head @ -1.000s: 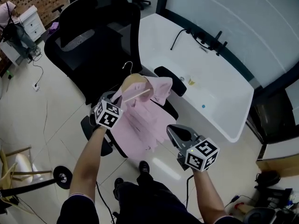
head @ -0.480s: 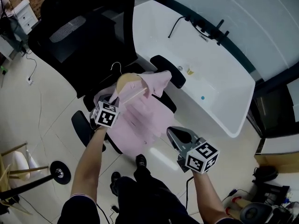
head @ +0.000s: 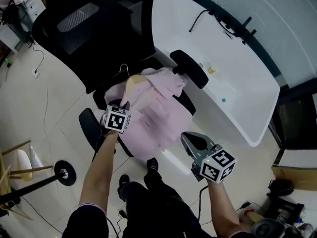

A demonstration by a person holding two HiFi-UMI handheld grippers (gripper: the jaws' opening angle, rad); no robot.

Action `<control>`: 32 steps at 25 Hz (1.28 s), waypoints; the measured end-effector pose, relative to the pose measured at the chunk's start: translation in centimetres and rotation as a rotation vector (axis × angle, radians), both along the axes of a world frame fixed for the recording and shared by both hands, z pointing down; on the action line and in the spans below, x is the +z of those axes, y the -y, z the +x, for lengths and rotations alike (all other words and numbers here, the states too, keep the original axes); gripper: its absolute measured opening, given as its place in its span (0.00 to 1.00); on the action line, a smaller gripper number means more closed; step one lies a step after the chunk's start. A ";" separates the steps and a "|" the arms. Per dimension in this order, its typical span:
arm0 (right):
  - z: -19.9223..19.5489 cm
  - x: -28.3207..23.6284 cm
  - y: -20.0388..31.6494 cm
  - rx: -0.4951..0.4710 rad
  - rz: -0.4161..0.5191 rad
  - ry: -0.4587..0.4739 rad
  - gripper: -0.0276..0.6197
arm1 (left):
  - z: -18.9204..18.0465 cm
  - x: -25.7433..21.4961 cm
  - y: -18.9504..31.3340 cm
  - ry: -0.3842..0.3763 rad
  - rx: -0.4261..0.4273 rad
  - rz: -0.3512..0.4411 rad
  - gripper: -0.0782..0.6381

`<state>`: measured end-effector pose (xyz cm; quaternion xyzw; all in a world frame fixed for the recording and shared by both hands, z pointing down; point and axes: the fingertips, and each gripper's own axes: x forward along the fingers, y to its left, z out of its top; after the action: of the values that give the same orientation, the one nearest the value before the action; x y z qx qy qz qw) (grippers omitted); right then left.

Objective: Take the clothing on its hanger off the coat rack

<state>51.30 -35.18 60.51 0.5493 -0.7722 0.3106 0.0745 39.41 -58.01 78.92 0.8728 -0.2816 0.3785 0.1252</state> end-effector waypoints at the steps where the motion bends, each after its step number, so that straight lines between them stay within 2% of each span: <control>1: -0.2 0.2 0.1 -0.004 -0.002 0.002 0.04 | -0.2 0.3 0.1 0.005 -0.009 -0.004 0.21; 8: 0.2 0.6 0.1 -0.003 -0.003 0.002 0.04 | -0.3 2.9 -0.2 0.069 -0.015 0.003 0.28; 13: 0.3 -0.3 0.3 -0.006 0.018 0.003 0.05 | -1.6 1.8 0.3 0.097 -0.055 0.039 0.32; 16: 0.1 -1.3 0.7 -0.013 0.047 0.005 0.04 | -2.2 0.0 0.1 0.081 -0.069 0.055 0.32; 21: -1.4 -4.3 2.6 -0.052 0.130 0.006 0.05 | -2.4 -6.2 -2.0 -0.033 -0.080 0.096 0.31; 25: -3.0 -7.6 4.1 -0.095 0.209 -0.004 0.05 | -1.7 -12.5 -5.6 -0.117 -0.044 0.082 0.31; 32: -5.4 -12.9 5.7 -0.148 0.340 -0.057 0.05 | -0.9 -24.4 -9.8 -0.345 -0.014 0.186 0.28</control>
<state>45.89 -40.93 47.58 0.5043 -0.8494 0.1536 0.0249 38.48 -48.19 54.52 0.9306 -0.2955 0.1948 0.0931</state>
